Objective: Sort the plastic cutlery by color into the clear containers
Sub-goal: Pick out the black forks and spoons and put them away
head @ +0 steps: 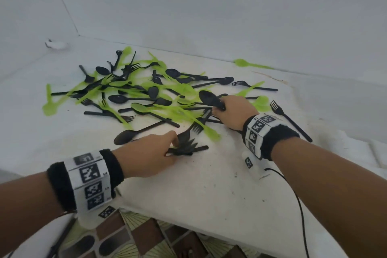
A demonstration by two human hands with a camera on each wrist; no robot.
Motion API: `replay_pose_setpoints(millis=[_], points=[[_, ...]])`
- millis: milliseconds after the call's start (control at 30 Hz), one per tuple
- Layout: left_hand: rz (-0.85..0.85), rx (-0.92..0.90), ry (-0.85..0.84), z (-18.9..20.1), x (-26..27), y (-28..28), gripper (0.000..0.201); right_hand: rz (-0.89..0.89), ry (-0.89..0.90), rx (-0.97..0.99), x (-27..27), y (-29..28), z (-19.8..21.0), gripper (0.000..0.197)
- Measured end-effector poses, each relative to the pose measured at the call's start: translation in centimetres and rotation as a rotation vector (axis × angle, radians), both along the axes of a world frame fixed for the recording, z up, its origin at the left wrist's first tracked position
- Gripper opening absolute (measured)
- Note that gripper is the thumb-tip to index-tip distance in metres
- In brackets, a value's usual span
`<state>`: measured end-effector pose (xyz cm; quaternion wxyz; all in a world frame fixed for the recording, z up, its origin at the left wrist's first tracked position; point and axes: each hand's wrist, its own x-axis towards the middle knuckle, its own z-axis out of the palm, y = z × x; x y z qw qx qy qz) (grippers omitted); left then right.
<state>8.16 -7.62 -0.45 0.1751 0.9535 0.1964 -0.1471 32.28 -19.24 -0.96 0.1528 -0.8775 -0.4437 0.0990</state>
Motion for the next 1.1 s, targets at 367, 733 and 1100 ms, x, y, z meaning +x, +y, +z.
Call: replay_pose_setpoints(millis=[367,733,1100], points=[[-0.153,0.027,-0.163,1.2,3.9,1.9,0.01,-0.166,0.073,-0.011,1.8,-1.2,-0.3,0.019],[-0.563,0.308,-0.163,-0.1,7.9,5.2,0.028,-0.105,0.142,-0.098,1.8,-2.7,-0.9,0.017],[-0.298,-0.078,-0.635,2.3,10.0,3.5,0.018,-0.005,-0.039,-0.11,1.8,-2.2,-0.5,0.015]])
